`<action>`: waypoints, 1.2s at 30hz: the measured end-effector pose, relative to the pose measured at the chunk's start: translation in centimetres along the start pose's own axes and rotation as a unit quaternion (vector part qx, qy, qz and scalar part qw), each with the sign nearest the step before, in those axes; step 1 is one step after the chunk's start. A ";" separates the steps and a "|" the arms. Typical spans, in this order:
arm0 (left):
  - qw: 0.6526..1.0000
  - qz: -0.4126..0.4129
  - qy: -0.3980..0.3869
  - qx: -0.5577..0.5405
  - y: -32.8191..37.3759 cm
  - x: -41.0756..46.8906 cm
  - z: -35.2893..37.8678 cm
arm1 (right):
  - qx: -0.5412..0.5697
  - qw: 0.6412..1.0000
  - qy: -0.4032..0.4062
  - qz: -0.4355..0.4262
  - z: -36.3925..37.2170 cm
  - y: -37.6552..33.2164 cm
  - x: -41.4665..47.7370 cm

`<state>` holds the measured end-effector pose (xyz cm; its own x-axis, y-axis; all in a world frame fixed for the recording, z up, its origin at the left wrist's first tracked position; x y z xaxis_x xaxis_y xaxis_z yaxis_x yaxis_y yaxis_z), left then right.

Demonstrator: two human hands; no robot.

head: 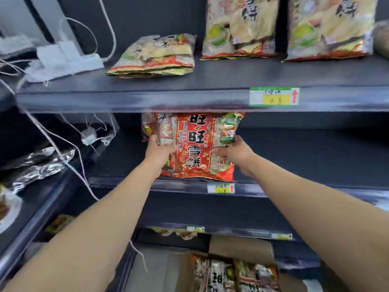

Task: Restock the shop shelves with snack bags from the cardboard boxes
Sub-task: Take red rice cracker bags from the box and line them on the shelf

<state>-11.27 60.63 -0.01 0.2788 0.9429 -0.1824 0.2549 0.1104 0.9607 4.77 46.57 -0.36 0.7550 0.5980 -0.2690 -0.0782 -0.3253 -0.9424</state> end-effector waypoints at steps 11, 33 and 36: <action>0.996 -0.019 0.075 0.033 -3.5 13.6 -6.1 | -0.079 0.995 -0.064 0.008 13.1 -1.4 6.8; 0.968 0.118 0.054 0.215 -0.8 5.4 2.9 | -0.152 0.987 0.027 -0.045 5.0 -1.7 2.8; 0.966 0.154 -0.066 0.199 0.3 -0.8 8.9 | -0.161 0.983 0.067 -0.048 -1.1 0.1 0.6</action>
<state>-3.19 57.07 -1.45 0.5073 0.8604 0.0494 0.4691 -0.3238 0.8217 5.93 46.13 -0.38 0.8298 0.5420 -0.1326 0.1916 -0.4999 -0.8446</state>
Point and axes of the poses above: each hand's wrist, its own x-axis towards the middle knuckle, its own z-axis out of the palm, y = z × x, the point moved 1 cm from there along x, towards the middle knuckle, and after that the axes turned 8 degrees about y, right-handed, at the moved point
